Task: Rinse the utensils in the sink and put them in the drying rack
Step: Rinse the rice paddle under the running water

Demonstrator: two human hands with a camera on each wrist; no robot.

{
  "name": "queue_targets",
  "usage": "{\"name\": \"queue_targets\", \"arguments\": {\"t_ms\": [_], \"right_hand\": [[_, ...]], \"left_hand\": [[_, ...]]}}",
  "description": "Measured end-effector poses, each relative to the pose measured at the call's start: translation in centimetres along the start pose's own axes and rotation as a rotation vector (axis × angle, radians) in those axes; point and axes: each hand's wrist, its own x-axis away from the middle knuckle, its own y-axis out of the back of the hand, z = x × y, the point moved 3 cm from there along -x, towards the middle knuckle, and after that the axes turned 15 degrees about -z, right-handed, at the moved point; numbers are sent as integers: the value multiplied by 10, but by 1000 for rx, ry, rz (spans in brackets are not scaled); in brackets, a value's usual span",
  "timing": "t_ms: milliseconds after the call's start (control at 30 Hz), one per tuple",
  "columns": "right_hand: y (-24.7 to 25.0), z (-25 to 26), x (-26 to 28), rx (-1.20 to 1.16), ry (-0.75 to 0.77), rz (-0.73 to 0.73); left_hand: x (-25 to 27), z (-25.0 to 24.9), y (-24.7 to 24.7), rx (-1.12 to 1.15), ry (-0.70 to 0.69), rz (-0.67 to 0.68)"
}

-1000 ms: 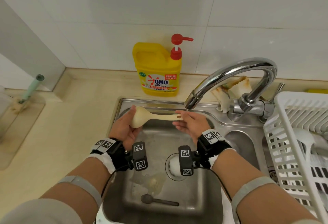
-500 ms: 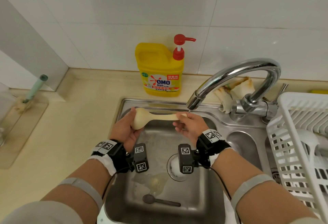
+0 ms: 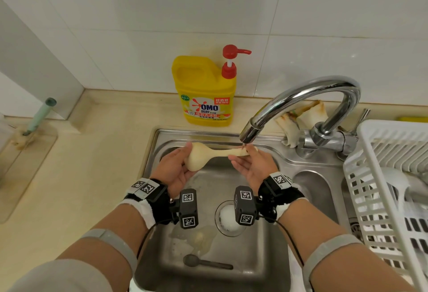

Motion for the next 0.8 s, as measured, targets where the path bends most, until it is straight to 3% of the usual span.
{"name": "queue_targets", "arguments": {"t_ms": [233, 467, 800], "right_hand": [[-6, -6, 12, -36, -51, 77], [-3, -2, 9, -114, -60, 31], [-1, 7, 10, 75, 85, 70]], "left_hand": [[4, 6, -10, 2, 16, 52], [0, 12, -4, 34, 62, 32], [-18, 29, -4, -113, -25, -76]]}}
